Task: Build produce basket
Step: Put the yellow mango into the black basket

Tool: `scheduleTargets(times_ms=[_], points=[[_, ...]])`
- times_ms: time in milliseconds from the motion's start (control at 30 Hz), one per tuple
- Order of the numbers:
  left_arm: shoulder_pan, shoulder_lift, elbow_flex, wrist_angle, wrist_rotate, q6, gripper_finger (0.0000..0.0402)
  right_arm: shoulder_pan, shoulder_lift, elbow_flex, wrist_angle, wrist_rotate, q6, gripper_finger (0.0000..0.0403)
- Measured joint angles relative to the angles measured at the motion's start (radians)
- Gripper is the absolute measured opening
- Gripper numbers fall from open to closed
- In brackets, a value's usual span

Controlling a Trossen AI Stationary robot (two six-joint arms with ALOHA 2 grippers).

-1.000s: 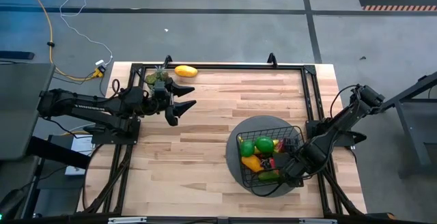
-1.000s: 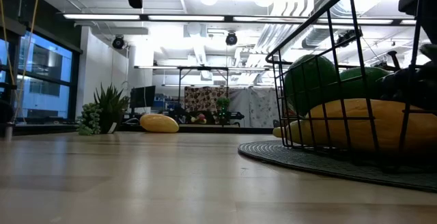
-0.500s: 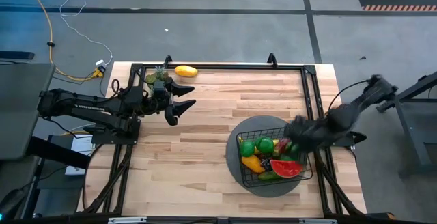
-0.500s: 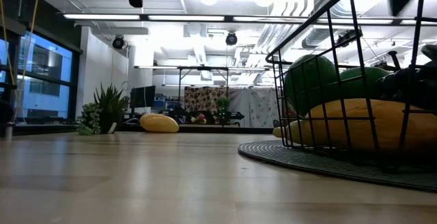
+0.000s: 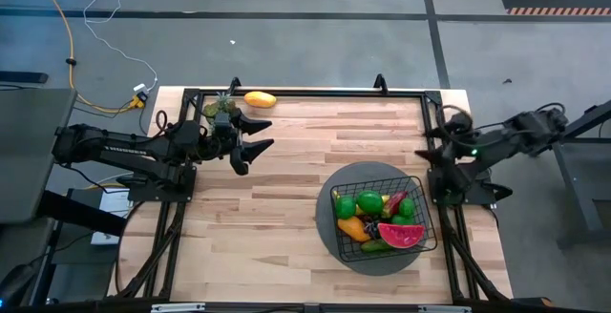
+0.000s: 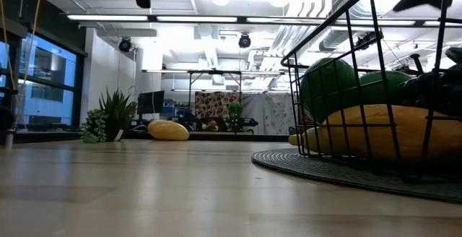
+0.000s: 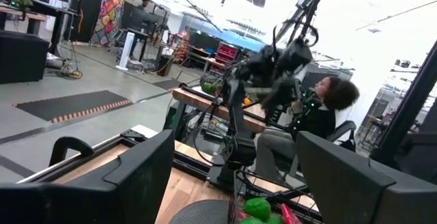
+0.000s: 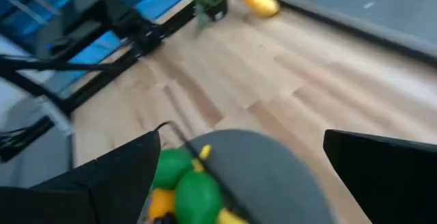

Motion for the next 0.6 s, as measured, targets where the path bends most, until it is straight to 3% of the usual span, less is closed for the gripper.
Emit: scheduleTargets(times_ms=[133,333,467,600], points=[[0.000,0.000,0.000,0.000,-0.008,0.000,0.0296,0.000,-0.054,-0.221,0.269,-0.101,-0.020,0.0394],[0.000,0.000,0.000,0.000,-0.012,-0.002,0.0296,-0.063,-0.053,-0.528,0.944,-0.131,-0.219,0.0394],[0.000,0.000,0.000,0.000,-0.015,-0.004,0.0296,-0.190,-0.014,-0.633,1.255,-0.227,-0.289,0.0394],[0.000,0.000,0.000,0.000,-0.014,-0.019,0.0296,-0.344,0.074,-0.644,1.391,-0.397,-0.336,0.0394]])
